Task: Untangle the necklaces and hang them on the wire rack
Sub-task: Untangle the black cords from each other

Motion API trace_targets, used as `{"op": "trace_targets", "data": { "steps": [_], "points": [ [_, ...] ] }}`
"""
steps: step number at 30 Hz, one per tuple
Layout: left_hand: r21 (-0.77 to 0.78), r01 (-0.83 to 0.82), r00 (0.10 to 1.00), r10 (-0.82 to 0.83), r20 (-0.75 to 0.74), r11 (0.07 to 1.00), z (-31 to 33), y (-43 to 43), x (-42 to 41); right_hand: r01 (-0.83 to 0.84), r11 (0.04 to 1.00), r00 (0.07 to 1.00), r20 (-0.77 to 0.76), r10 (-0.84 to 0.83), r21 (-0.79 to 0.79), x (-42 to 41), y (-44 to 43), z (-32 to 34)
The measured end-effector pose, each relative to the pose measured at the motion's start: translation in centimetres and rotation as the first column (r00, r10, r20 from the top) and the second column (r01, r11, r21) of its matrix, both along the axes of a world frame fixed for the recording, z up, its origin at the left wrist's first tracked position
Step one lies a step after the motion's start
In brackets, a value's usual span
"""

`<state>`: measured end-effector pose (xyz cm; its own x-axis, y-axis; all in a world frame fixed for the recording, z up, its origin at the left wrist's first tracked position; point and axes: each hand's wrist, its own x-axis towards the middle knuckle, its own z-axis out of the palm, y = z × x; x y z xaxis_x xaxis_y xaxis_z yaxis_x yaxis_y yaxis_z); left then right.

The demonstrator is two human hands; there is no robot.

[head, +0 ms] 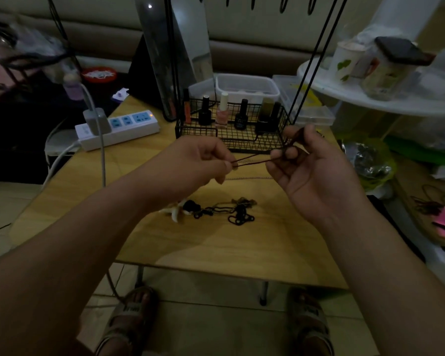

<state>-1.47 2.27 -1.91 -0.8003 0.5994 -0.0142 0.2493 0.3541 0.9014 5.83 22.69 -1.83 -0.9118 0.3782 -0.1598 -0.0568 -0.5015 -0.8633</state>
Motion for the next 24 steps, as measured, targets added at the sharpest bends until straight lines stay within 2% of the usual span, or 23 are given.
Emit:
{"op": "trace_targets", "data": {
  "steps": [3, 9, 15, 20, 24],
  "points": [
    [-0.005, -0.019, 1.0, 0.019, -0.008, 1.0, -0.1, 0.0, -0.1, 0.042, 0.996, 0.999, -0.014, -0.041, 0.075, -0.1, 0.4, -0.1],
    [0.053, -0.085, 0.995, 0.082, 0.056, 0.995, -0.6, 0.0, -0.5, 0.108, 0.989, 0.994, -0.028, -0.106, 0.097, 0.2, 1.1, 0.1],
    [0.042, -0.165, 0.985, 0.163, 0.051, 0.985, -1.1, 0.1, -0.9, 0.152, 0.988, 0.985, -0.092, -0.149, 0.029, 0.5, 1.9, 0.6],
    [0.051, -0.169, 0.982, 0.164, 0.096, 0.984, -1.0, 0.3, -0.9, 0.174, 0.985, 0.98, -0.096, -0.174, -0.011, 0.6, 2.1, 0.9],
    [0.078, -0.2, 0.974, 0.19, 0.122, 0.977, -0.7, 0.5, -0.9, 0.15, 0.983, 0.986, -0.063, -0.157, -0.106, 0.6, 2.3, 1.0]
  ]
}}
